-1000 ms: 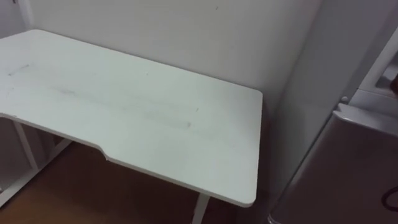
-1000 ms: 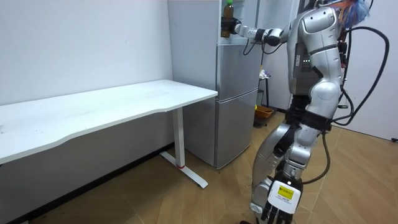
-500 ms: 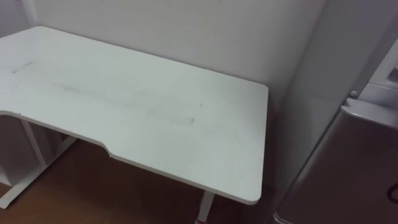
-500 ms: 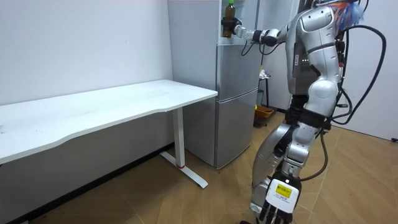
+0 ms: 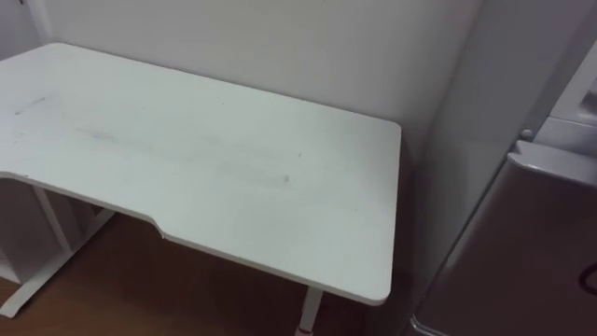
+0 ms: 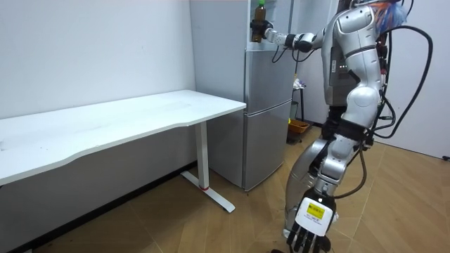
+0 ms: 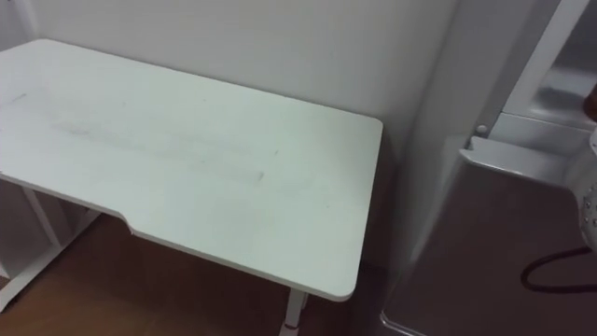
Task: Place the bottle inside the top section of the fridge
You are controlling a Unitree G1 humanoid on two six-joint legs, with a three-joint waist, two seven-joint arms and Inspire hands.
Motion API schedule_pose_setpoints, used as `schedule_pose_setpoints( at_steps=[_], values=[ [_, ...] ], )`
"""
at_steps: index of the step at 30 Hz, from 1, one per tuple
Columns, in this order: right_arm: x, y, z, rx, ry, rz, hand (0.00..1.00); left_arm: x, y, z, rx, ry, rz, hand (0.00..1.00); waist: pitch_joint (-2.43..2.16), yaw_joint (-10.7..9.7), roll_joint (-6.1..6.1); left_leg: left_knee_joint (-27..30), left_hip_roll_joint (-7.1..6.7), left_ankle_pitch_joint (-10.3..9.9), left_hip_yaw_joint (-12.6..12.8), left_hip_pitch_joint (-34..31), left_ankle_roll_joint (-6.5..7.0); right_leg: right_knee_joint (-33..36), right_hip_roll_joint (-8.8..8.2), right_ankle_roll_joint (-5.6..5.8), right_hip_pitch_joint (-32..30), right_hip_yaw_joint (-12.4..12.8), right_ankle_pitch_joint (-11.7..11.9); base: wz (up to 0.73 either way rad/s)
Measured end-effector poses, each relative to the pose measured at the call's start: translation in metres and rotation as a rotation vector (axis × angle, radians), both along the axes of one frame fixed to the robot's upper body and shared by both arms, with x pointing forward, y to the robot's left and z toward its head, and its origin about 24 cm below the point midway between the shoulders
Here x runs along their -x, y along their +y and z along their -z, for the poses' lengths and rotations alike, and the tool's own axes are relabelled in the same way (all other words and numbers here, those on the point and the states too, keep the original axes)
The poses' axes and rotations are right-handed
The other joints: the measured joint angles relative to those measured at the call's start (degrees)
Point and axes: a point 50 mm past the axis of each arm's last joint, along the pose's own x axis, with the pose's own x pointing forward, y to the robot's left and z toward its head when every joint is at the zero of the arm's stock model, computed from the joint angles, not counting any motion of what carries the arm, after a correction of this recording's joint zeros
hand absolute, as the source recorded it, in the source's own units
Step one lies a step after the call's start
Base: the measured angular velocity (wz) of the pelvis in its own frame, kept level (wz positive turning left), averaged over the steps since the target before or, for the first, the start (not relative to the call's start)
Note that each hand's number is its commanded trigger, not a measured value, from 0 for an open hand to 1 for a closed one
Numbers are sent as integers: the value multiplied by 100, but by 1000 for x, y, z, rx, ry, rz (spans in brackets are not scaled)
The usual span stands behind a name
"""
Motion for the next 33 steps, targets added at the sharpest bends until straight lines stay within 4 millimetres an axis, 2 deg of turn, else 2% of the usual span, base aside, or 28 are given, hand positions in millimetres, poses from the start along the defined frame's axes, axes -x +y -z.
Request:
schedule_pose_setpoints(
  at_steps=[6,8,9,10,11,15,18,21,30,33],
  values=[
    [-2,-2,-1,-12,33,-13,98,3,0,0,6,0,-18,0,-1,28,-3,-28,-3,-1,21,63,0,-10,-4,0,44,18,0,0],
    [-3,-3,1,3,52,-18,76,4,1,0,8,0,-22,0,-4,41,-11,-34,-2,-1,19,82,0,-16,-1,2,66,16,-1,0],
    [-2,-7,2,3,65,-21,56,3,1,0,10,0,-24,0,-6,63,-25,-34,-1,-1,18,91,0,-19,-1,2,77,15,-1,0],
    [-1,-9,3,1,71,-20,17,3,1,0,12,-1,-23,0,-5,88,-34,-33,-1,-1,19,98,0,-20,-1,2,84,15,-1,0],
    [0,-14,5,-9,84,-19,0,3,0,0,20,0,-21,0,-4,131,-60,-33,-1,-1,19,110,0,-22,-1,2,102,10,-1,0],
    [1,-21,12,-28,126,-24,0,11,1,0,29,14,-45,0,-6,155,-170,9,11,-5,-1,98,-5,-25,10,-2,113,3,1,0],
    [-1,-23,22,-39,189,-25,0,12,1,0,32,19,-50,0,1,157,-192,36,15,-6,-8,88,-5,-27,13,-5,114,3,4,0],
    [-3,-23,30,-42,243,-36,0,10,2,-1,30,11,-46,0,19,166,-167,80,18,-6,-19,56,-4,-36,14,-5,87,11,3,0],
    [-4,-23,33,-33,263,-31,0,9,6,-3,16,14,-41,0,1,159,-195,104,19,-5,-39,12,-3,-14,28,-16,75,-20,36,0],
    [-3,-25,37,-46,276,-41,0,11,7,-3,13,25,-33,0,20,157,-177,91,22,-5,-39,67,-4,-45,31,-15,134,-39,35,0]
  ],
)
